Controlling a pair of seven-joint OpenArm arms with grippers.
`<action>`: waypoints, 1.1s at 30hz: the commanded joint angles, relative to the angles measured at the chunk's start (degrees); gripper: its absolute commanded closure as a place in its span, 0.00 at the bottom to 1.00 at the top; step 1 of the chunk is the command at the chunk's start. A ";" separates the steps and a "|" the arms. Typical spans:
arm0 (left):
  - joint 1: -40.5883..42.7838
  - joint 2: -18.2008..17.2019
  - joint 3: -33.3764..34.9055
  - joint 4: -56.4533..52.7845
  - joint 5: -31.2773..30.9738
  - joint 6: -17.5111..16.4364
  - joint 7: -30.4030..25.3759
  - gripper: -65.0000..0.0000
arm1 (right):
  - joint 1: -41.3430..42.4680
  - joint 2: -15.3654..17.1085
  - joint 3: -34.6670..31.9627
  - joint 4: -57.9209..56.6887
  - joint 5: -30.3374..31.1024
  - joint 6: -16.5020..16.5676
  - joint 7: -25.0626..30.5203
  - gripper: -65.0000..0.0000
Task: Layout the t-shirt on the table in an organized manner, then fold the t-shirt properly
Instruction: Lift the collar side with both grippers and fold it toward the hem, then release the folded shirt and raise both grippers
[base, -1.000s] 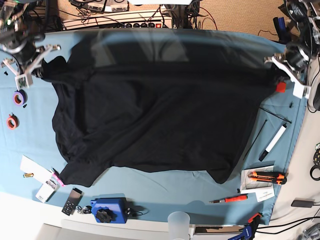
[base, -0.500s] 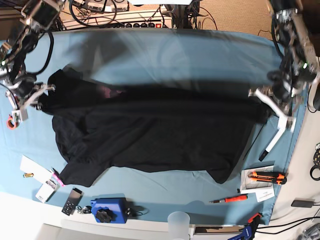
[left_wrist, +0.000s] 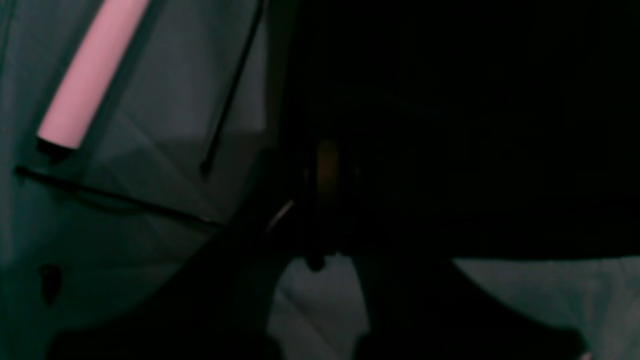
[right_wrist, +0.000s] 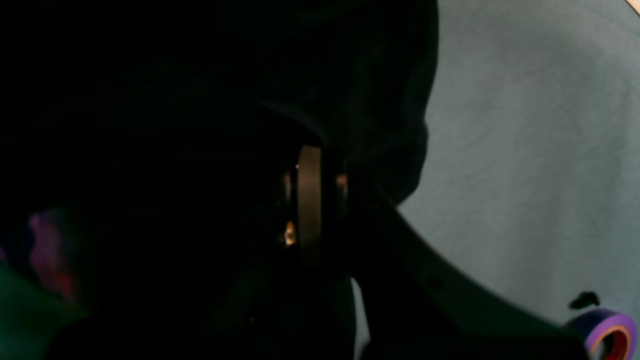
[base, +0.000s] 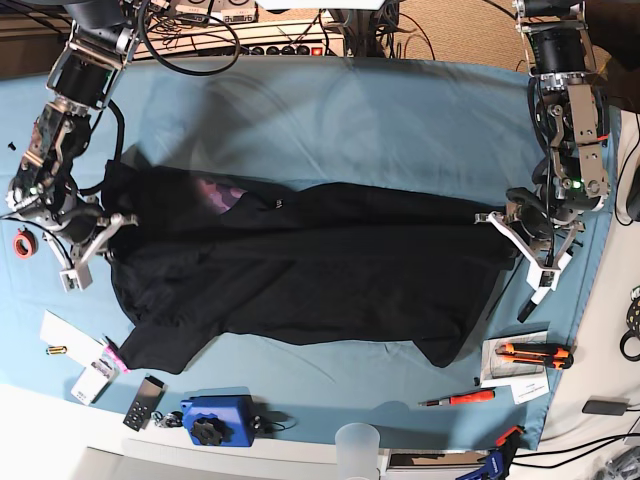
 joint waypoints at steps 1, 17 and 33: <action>-1.07 -0.74 -0.31 0.87 -0.15 0.15 -1.57 1.00 | 1.51 1.42 0.11 0.79 0.11 -0.74 1.99 1.00; -1.60 -0.76 -0.35 2.14 -0.85 0.44 -0.87 0.62 | 4.13 1.49 2.67 0.94 15.43 -1.64 -4.66 0.68; 7.85 -0.79 -16.96 21.27 -1.05 1.49 11.54 0.62 | -3.72 2.56 35.43 14.16 31.87 0.22 -19.51 0.68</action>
